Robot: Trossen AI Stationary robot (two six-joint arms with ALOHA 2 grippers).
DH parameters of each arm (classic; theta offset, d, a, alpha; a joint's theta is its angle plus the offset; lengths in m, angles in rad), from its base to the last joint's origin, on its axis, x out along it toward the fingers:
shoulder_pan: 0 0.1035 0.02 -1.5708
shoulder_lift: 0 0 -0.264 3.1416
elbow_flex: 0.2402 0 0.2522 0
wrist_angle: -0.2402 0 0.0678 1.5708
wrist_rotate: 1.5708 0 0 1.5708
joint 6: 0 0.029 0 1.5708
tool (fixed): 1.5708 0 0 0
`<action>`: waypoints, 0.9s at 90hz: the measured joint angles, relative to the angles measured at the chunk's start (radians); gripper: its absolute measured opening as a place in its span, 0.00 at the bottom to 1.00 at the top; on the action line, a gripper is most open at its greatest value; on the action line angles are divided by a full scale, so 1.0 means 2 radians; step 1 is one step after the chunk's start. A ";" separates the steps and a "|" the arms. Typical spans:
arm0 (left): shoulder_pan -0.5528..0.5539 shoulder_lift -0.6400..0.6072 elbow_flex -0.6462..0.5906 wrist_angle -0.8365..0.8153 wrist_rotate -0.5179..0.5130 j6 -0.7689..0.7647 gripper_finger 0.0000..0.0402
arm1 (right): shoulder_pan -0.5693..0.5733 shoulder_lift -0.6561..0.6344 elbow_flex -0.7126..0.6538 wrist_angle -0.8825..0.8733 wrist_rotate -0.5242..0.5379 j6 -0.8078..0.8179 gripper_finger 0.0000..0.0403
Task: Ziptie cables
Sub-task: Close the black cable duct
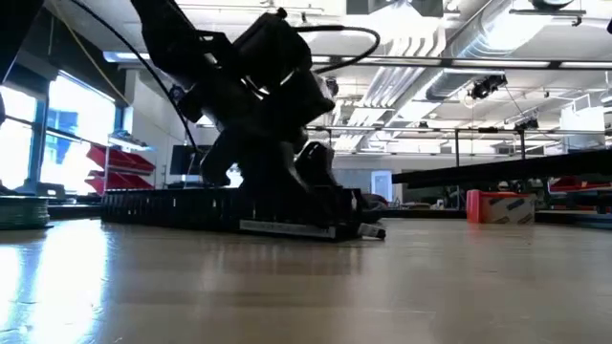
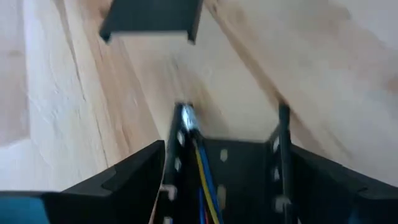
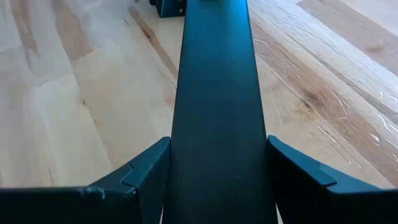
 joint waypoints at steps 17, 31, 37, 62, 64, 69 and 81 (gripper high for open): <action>-0.005 0.002 0.000 0.004 0.001 0.004 0.70 | 0.000 0.000 0.000 0.004 0.000 0.000 0.52; -0.005 0.002 0.000 0.026 0.004 -0.007 0.70 | 0.000 0.000 0.000 0.008 -0.001 -0.001 0.52; -0.005 0.002 0.000 0.025 0.004 -0.008 0.70 | 0.000 0.000 0.000 0.009 -0.001 -0.001 0.52; -0.005 0.002 0.000 0.024 0.000 -0.004 0.66 | 0.000 0.000 0.000 0.020 -0.001 -0.020 0.52; -0.005 0.002 0.000 0.024 0.000 -0.004 0.65 | 0.000 0.000 0.000 0.023 -0.001 -0.024 0.52; -0.004 0.002 0.000 0.025 0.000 -0.004 0.63 | 0.000 0.000 0.000 0.031 -0.001 -0.032 0.52; 0.002 0.002 0.000 0.026 0.000 -0.004 0.59 | -0.005 0.000 0.000 0.031 -0.017 -0.044 0.52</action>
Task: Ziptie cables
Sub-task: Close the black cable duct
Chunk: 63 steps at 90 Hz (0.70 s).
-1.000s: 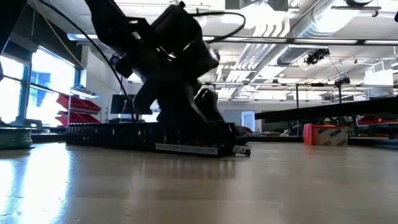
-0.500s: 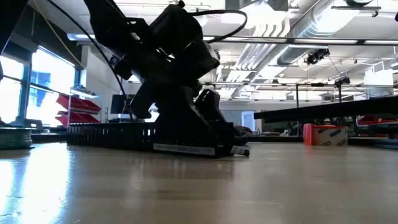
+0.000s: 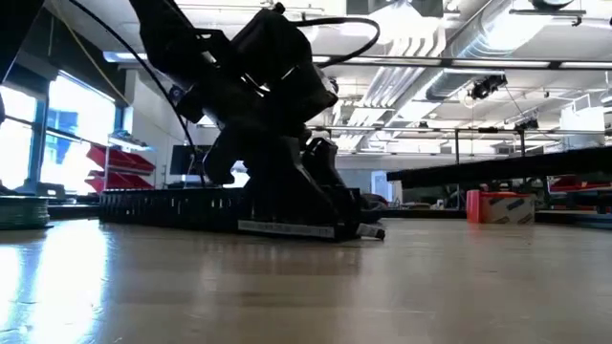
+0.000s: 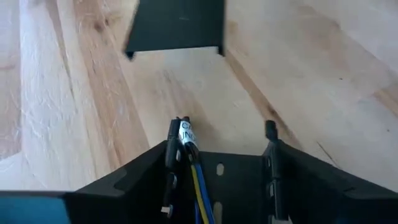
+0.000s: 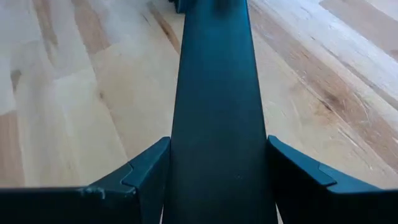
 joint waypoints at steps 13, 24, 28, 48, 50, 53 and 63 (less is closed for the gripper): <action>0.007 0.000 0.000 0.000 0.000 0.000 0.59 | -0.015 0.000 0.000 0.016 -0.007 -0.040 0.52; 0.007 0.000 0.000 -0.001 0.000 0.000 0.58 | -0.029 0.000 0.000 0.035 -0.008 -0.075 0.52; 0.007 0.000 0.000 -0.001 -0.001 0.000 0.58 | -0.033 0.000 0.000 0.041 -0.007 -0.085 0.52; 0.007 0.000 0.000 -0.002 -0.001 0.000 0.58 | -0.051 0.000 0.000 0.062 -0.005 -0.122 0.52; 0.007 0.000 0.000 -0.002 -0.001 0.000 0.58 | -0.053 0.000 0.000 0.065 -0.006 -0.125 0.52; 0.007 0.000 0.000 -0.002 -0.001 0.000 0.58 | -0.057 0.000 0.000 0.068 -0.007 -0.129 0.52; 0.007 0.000 0.000 -0.002 -0.001 0.000 0.58 | -0.071 0.000 0.000 0.070 -0.019 -0.135 0.52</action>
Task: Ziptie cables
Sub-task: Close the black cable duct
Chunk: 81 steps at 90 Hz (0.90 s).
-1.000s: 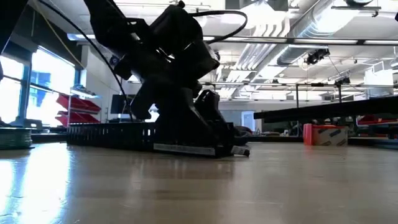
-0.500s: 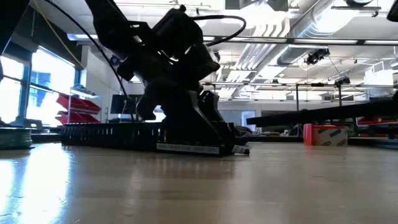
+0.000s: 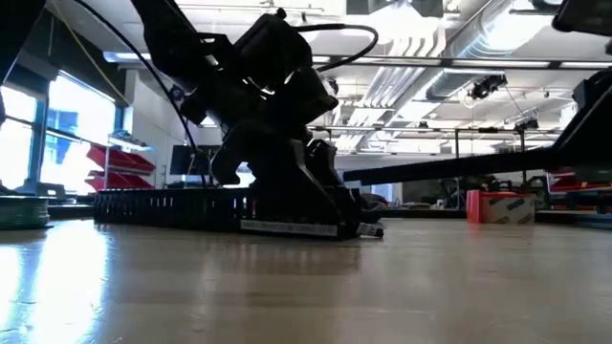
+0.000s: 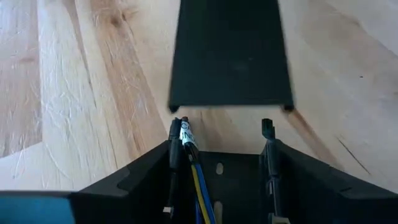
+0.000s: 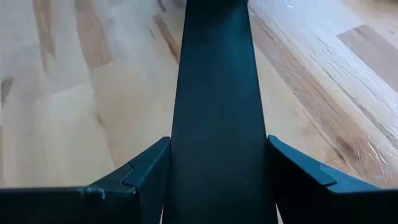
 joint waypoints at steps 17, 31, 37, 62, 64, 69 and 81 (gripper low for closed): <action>-0.001 0.000 0.000 0.000 0.000 0.000 0.58 | -0.018 0.000 0.000 0.009 -0.017 -0.024 0.52; -0.001 0.000 0.000 -0.001 0.000 0.000 0.58 | -0.029 0.000 0.000 0.011 -0.035 -0.029 0.52; -0.001 0.000 0.000 -0.001 0.000 0.000 0.58 | -0.034 0.000 0.000 0.011 -0.036 -0.029 0.52; -0.001 0.000 0.000 -0.003 0.000 -0.002 0.59 | -0.061 0.001 0.000 0.029 -0.065 -0.074 0.52; -0.001 0.000 0.000 -0.003 0.000 -0.002 0.60 | -0.062 0.001 0.000 0.030 -0.066 -0.077 0.52; -0.001 0.001 0.000 -0.002 -0.001 0.000 0.62 | -0.067 0.001 0.000 0.034 -0.066 -0.082 0.52; -0.001 0.001 0.000 -0.002 -0.007 0.000 0.70 | -0.069 0.001 0.000 0.036 -0.066 -0.090 0.52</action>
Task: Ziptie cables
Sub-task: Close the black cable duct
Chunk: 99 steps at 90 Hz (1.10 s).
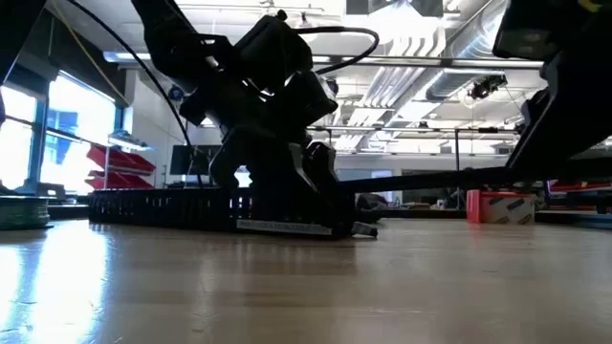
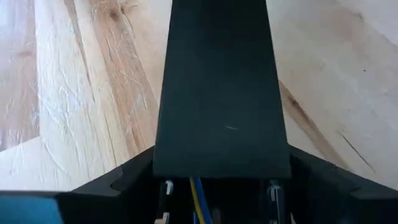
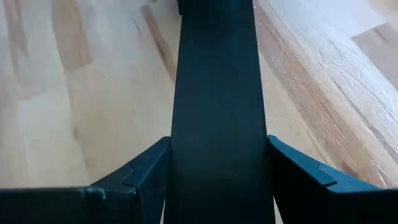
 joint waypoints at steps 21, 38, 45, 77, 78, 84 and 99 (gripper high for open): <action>-0.003 0.000 0.029 -0.041 -0.004 0.020 0.76 | -0.001 0.000 0.000 0.000 -0.004 0.000 0.52; -0.012 -0.003 0.068 -0.140 -0.023 0.053 0.77 | -0.001 0.000 0.000 0.000 -0.011 0.000 0.51; -0.016 -0.003 0.080 -0.193 -0.043 0.064 0.77 | -0.001 0.000 0.000 0.000 -0.011 0.000 0.51; -0.021 -0.006 0.077 -0.250 -0.059 0.047 0.73 | -0.001 0.000 0.000 0.002 -0.012 -0.002 0.51; -0.021 -0.006 0.076 -0.248 -0.059 0.045 0.73 | -0.001 0.000 0.000 0.002 -0.012 -0.002 0.51; -0.018 -0.005 0.075 -0.241 -0.055 0.032 0.68 | -0.002 0.000 0.000 0.007 -0.013 -0.001 0.51; -0.012 0.003 0.076 -0.231 -0.048 0.010 0.54 | -0.010 0.000 0.000 0.017 -0.025 -0.011 0.51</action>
